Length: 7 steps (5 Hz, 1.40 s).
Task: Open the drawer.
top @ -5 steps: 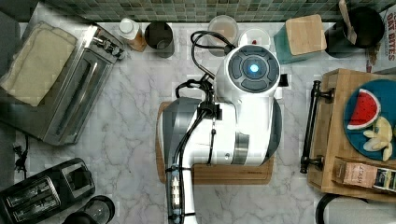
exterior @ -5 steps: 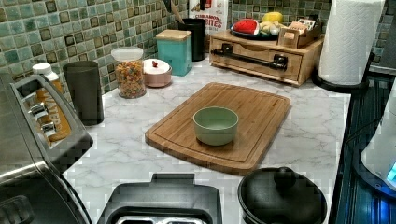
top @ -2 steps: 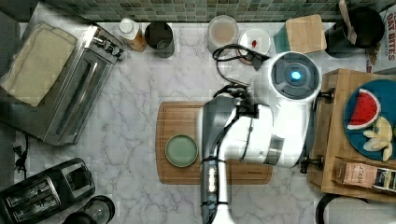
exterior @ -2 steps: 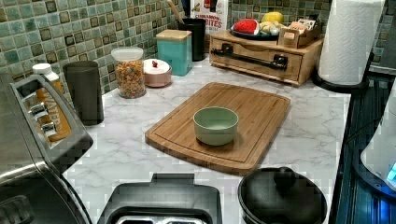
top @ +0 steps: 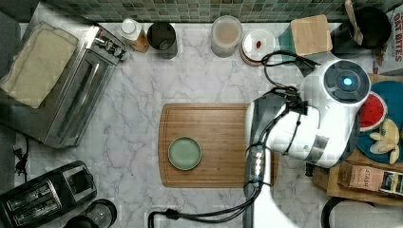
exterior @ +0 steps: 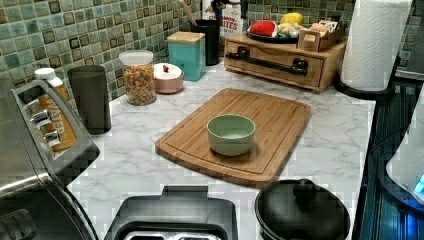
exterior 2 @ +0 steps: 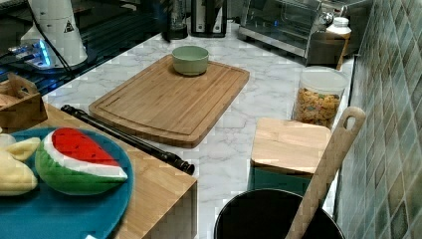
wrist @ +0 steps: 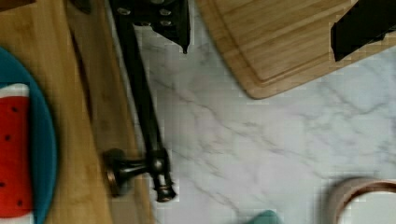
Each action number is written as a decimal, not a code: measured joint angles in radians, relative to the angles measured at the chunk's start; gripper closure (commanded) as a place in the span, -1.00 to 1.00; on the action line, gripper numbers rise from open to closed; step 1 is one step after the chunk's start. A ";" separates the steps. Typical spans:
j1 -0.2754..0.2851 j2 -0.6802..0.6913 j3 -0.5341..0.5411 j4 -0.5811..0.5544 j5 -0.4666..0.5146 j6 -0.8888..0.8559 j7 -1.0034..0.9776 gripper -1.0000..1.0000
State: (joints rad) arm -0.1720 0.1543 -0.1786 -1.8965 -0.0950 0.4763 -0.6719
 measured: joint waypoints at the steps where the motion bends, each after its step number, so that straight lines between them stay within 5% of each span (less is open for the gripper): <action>1: -0.048 0.057 -0.014 -0.003 0.004 0.075 -0.089 -1.00; 4: -0.105 0.113 -0.033 -0.006 0.003 0.163 -0.241 -1.00; 7: -0.052 0.117 -0.034 -0.048 -0.028 0.232 -0.239 -1.00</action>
State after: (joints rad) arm -0.2235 0.2715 -0.2123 -1.9443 -0.1230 0.7080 -0.9111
